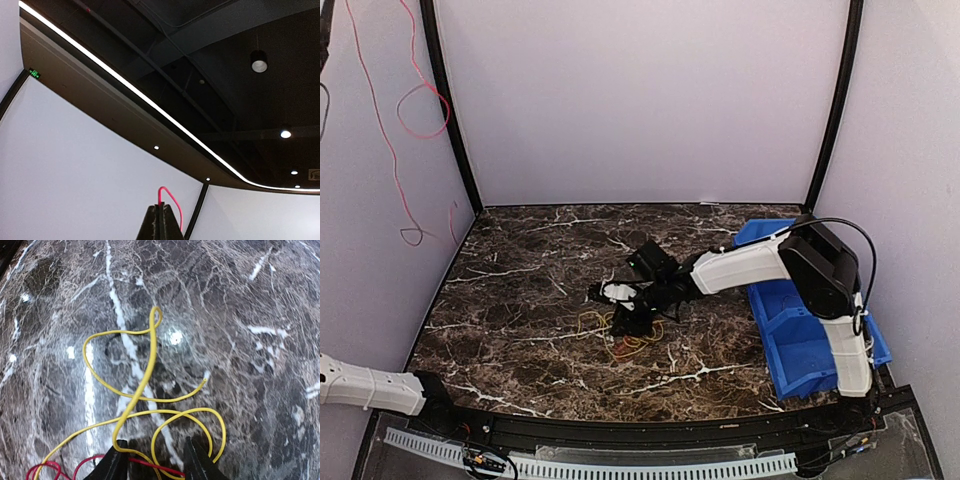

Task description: Untangle the cables

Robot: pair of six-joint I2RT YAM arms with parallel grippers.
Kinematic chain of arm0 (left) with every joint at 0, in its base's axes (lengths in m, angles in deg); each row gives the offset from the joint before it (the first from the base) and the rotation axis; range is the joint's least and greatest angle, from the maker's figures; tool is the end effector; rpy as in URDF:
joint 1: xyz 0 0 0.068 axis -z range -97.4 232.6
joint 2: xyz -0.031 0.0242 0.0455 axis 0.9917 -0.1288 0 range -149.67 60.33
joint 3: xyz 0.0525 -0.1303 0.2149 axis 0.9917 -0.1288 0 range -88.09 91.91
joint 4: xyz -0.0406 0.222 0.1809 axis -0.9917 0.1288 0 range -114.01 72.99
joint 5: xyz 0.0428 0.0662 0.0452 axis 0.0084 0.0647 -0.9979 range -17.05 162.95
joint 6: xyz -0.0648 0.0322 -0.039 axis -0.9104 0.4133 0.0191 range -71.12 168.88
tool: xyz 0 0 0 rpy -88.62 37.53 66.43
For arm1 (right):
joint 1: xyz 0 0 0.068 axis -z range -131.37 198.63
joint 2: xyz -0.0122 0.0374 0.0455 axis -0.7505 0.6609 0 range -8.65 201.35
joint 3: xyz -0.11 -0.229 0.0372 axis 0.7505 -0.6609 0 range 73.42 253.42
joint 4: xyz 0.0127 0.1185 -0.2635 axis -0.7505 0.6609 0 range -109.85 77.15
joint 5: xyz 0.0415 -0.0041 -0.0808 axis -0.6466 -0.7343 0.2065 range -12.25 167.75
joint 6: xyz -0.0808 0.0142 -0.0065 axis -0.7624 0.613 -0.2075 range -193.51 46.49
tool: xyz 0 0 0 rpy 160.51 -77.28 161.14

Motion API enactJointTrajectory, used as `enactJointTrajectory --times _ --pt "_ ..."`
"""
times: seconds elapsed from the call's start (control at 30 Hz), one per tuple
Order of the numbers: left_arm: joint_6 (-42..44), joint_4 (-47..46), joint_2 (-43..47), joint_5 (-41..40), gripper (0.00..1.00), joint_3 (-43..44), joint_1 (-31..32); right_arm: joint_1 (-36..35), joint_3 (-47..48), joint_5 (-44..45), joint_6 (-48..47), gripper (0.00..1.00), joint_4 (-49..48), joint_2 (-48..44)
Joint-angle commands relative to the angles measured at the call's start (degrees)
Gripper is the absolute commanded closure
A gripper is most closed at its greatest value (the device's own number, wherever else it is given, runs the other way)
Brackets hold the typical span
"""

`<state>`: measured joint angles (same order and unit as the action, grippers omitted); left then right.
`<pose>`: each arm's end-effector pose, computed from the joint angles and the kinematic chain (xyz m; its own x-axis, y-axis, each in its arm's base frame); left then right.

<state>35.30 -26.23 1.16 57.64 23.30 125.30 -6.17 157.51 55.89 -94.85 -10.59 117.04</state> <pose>0.0841 -0.0520 0.6958 0.4540 -0.7272 -0.5149 0.6665 0.6607 -0.3454 0.2653 0.4224 0.0682 -0.0910 -0.7150 -0.6931 -0.9953 0.0886 0.0393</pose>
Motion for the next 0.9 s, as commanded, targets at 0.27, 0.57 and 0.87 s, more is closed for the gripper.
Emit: enactJointTrajectory --times 0.27,0.57,0.87 --pt "0.77 -1.56 12.12 -13.81 1.00 -31.47 0.07 3.05 2.66 -17.41 -4.85 0.49 14.96 -14.91" --pt "-3.71 -2.92 17.08 -14.99 1.00 -47.14 0.06 3.05 11.82 -12.99 -4.74 0.32 20.67 -23.95" --pt "-9.85 -7.52 17.90 -10.56 1.00 -58.36 0.02 3.08 22.84 -9.77 3.16 0.25 18.10 -20.58"
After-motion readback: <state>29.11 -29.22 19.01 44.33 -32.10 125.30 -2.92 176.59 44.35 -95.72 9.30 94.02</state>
